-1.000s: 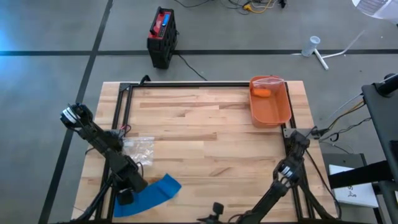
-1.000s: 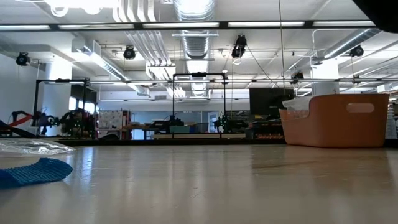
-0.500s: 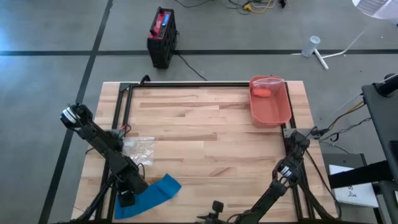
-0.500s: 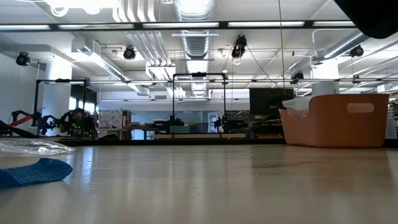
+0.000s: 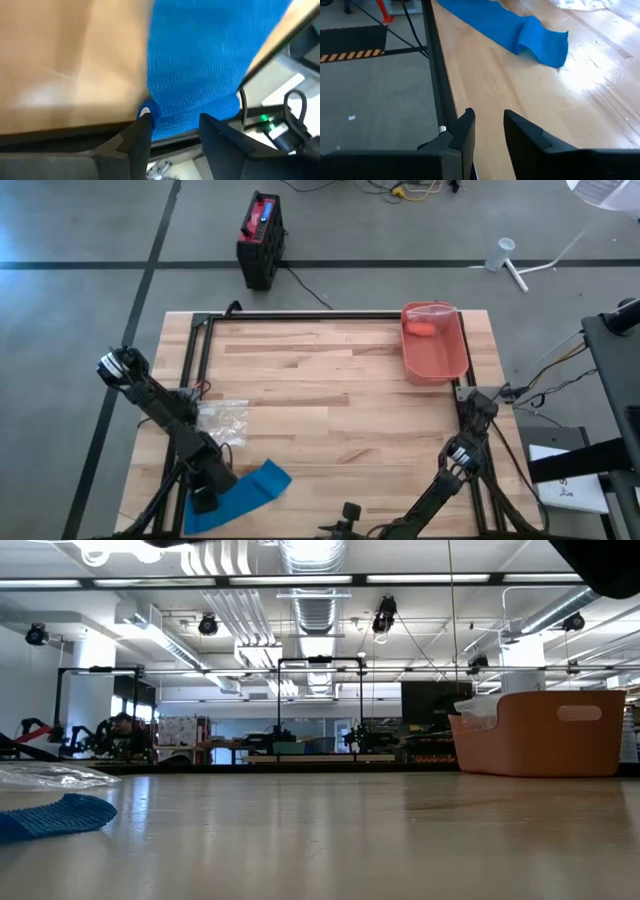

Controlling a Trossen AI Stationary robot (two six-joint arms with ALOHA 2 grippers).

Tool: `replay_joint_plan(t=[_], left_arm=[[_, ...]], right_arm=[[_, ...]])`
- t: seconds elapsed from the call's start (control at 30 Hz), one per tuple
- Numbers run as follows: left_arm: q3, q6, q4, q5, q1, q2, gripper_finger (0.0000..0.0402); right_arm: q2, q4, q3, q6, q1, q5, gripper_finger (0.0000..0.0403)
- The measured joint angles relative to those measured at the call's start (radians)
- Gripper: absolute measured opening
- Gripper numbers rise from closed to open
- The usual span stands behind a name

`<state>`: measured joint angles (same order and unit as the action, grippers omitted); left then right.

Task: Roll bandage
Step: Roll the blue bandage

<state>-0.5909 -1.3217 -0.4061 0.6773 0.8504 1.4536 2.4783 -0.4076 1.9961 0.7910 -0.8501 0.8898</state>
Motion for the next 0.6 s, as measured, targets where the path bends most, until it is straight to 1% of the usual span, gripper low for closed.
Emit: replay_joint_plan(t=[0.1, 0.33, 0.47, 0.6], left_arm=[[0.0, -0.004, 0.013, 0.029, 0.017, 0.0, 0.0157], [0.01, -0.034, 0.014, -0.022, 0.037, -0.002, 0.0185], [0.008, -0.037, 0.014, -0.024, 0.038, -0.002, 0.0201], [0.01, -0.055, 0.018, -0.017, 0.042, -0.002, 0.021]], right_arm=[[0.0, 0.0, 0.0, 0.001, 0.0, 0.0, 0.0094], [0.0, 0.0, 0.0, 0.002, 0.0, 0.0, 0.0083], [0.0, 0.0, 0.0, 0.002, 0.0, 0.0, 0.008], [0.0, -0.001, 0.0, 0.002, 0.0, 0.0, 0.0085]])
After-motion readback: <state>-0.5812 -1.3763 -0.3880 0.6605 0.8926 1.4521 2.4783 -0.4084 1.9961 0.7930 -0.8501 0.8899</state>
